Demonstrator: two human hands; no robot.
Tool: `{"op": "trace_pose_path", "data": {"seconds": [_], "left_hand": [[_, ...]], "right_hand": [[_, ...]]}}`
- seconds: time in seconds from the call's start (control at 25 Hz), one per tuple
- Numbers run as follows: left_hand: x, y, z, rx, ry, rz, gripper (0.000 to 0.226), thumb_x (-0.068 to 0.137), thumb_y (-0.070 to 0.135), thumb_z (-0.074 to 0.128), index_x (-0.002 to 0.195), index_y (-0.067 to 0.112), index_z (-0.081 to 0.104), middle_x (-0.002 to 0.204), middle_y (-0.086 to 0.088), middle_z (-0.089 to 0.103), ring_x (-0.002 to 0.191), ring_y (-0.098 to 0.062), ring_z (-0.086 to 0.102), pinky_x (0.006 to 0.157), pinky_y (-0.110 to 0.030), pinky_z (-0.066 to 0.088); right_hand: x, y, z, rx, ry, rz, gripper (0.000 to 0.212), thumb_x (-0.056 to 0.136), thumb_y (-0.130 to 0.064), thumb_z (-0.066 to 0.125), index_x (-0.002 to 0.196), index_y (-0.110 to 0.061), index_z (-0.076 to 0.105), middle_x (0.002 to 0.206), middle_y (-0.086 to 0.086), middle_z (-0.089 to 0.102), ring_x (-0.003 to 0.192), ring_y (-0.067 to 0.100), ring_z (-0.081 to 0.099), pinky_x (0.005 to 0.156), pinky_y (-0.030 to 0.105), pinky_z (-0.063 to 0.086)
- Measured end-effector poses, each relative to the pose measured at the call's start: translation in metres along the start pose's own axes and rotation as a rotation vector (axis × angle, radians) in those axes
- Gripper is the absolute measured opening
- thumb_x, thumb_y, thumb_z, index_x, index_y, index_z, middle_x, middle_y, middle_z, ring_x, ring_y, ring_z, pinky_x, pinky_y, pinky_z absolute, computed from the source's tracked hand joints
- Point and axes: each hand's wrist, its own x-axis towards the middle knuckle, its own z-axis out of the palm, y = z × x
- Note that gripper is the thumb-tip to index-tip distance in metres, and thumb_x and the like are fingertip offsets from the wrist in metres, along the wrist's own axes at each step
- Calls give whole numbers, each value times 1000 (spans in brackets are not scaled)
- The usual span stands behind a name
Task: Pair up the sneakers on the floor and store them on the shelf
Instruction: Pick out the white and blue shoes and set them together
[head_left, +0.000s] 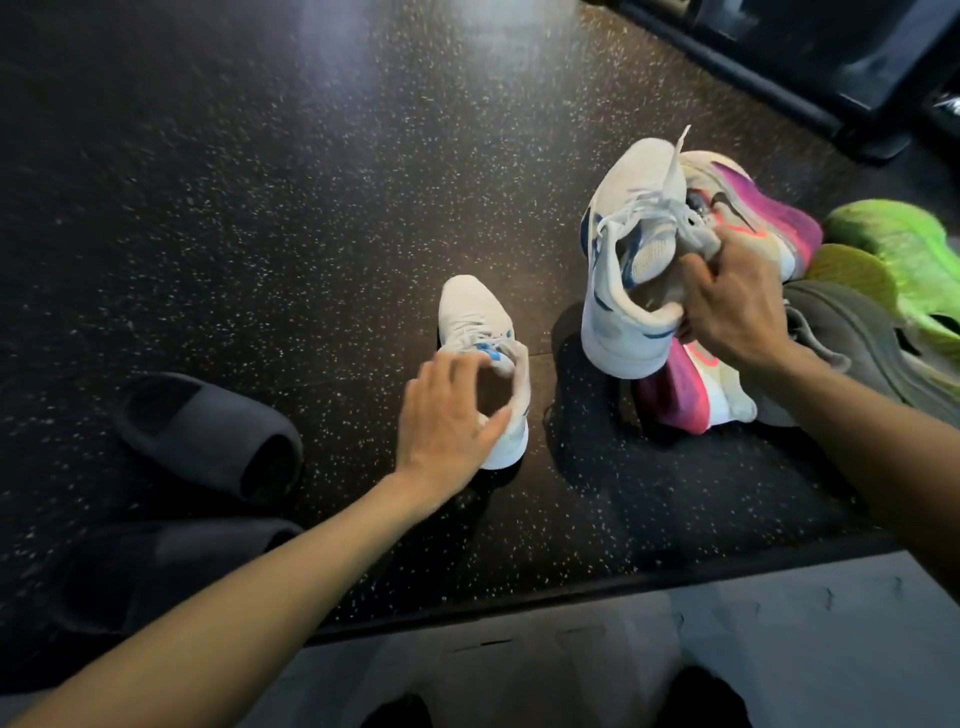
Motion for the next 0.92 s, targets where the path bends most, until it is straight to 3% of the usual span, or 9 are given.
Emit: {"op": "trace_pose_path", "data": {"seconds": [0.04,0.16,0.24,0.44,0.56,0.64,0.72,0.8,0.92], "left_hand": [[-6,-7,-4,-19,53,-105,49,78,40,73,116,18,50,108,1,51,95,-16,50,81,-31,43],[-9,-28,-13,-296,-4,-523,34,84,34,68,107,22,46,103,2,52,90,-14,54,81,-32,48],[-5,-42,-24,-369,-9,-653,23,88,28,63,106,25,50,103,-1,58,88,-15,59,84,-37,52],[25,-60,-86,-563,63,-598,36,86,43,62,119,31,53,102,9,62,93,-15,64,84,-38,54],[48,-57,-114,-616,-29,-492,65,74,53,62,134,33,47,106,9,64,84,-14,65,71,-34,52],[60,-56,-125,-608,-91,-500,72,72,50,64,139,29,46,107,5,66,77,-13,65,62,-31,49],[66,-57,-134,-543,-120,-540,63,73,45,65,131,25,55,102,2,69,79,-16,66,60,-31,52],[68,-59,-138,-401,-122,-553,53,72,50,64,118,22,64,99,0,70,86,-20,68,69,-35,56],[66,-63,-135,-14,15,-515,35,84,38,56,105,11,64,101,-14,69,95,-35,63,78,-38,49]], "right_hand": [[3,-3,0,9,6,8,14,91,-21,43,88,-10,50,80,11,56,74,25,50,65,37,37],[10,-23,4,38,16,-16,19,93,-20,43,97,-5,54,85,8,55,77,21,48,65,28,27],[13,-41,11,63,16,-65,22,93,-22,43,98,-5,55,86,9,56,78,24,50,66,30,29],[12,-96,42,117,-78,-135,16,93,-26,44,97,-14,53,95,14,65,85,31,57,67,29,30],[5,-125,68,159,-158,-198,16,93,-28,43,95,-14,51,90,11,66,81,30,59,68,33,37],[1,-141,83,149,-217,-223,20,93,-30,42,96,-12,50,91,13,67,82,36,60,71,40,46],[-5,-156,94,135,-285,-246,19,93,-30,42,95,-13,50,92,14,66,81,38,59,69,40,44],[-11,-167,103,119,-346,-284,17,94,-28,43,96,-12,50,92,14,66,81,38,59,69,39,43],[-16,-173,113,225,-466,-294,25,95,-36,47,96,-12,50,87,9,68,75,33,65,71,46,53]]}}
